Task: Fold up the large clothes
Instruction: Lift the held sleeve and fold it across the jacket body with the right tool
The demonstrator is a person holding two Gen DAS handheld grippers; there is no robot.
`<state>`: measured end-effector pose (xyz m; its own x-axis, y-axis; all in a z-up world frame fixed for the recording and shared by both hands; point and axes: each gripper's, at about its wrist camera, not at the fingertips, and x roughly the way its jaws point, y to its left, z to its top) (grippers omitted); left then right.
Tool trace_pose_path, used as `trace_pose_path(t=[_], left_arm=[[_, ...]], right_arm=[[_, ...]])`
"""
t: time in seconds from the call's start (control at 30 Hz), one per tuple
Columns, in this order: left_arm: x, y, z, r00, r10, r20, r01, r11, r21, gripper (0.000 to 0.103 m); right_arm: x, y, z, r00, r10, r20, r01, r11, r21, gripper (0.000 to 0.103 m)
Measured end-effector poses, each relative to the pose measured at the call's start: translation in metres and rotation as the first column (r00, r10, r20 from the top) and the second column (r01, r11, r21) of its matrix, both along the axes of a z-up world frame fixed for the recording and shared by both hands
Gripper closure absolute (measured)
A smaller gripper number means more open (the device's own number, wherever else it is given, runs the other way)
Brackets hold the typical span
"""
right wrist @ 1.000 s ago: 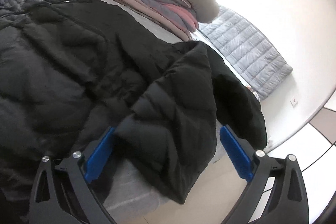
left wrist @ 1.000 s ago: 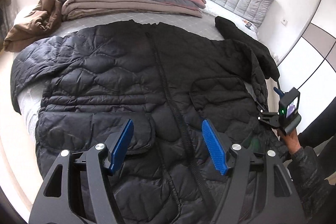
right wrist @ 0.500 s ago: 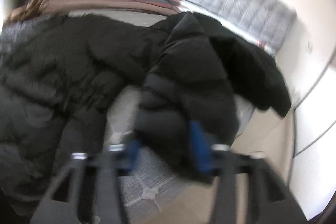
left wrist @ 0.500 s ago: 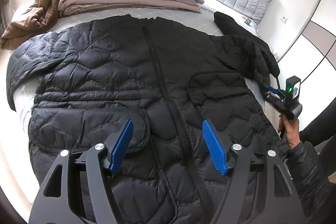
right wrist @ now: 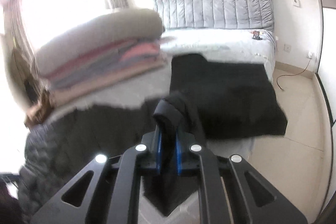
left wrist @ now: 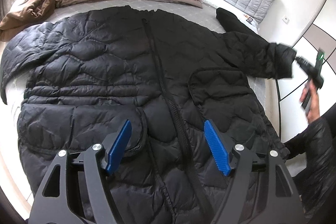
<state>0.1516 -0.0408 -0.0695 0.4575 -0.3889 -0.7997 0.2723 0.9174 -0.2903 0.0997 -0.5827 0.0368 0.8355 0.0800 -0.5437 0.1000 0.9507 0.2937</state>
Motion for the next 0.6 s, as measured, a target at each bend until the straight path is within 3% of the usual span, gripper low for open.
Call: trace_pose_path(t=[0.17,0.4,0.5,0.6], left_arm=[[0.011,-0.006,-0.008,1.0,-0.002,-0.023,0.002,1.0,-0.002,0.034],[0.022,-0.012,-0.012,0.999,-0.008,-0.031,0.008,1.0,0.012,0.034],[0.028,-0.013,-0.014,0.999,-0.011,-0.035,0.011,1.0,0.008,0.034],[0.033,-0.013,-0.015,1.0,-0.003,-0.021,0.003,1.0,0.0,0.034]], right_arm=[[0.03,-0.058,0.017,0.999,-0.048,-0.015,0.05,0.985,0.165,0.092],[0.044,-0.143,-0.006,0.984,-0.177,-0.011,0.165,0.885,0.436,0.092],[0.044,-0.161,0.002,0.982,-0.187,0.034,0.146,0.86,0.488,0.092],[0.051,-0.166,-0.003,0.981,-0.191,0.018,0.156,0.851,0.501,0.092]])
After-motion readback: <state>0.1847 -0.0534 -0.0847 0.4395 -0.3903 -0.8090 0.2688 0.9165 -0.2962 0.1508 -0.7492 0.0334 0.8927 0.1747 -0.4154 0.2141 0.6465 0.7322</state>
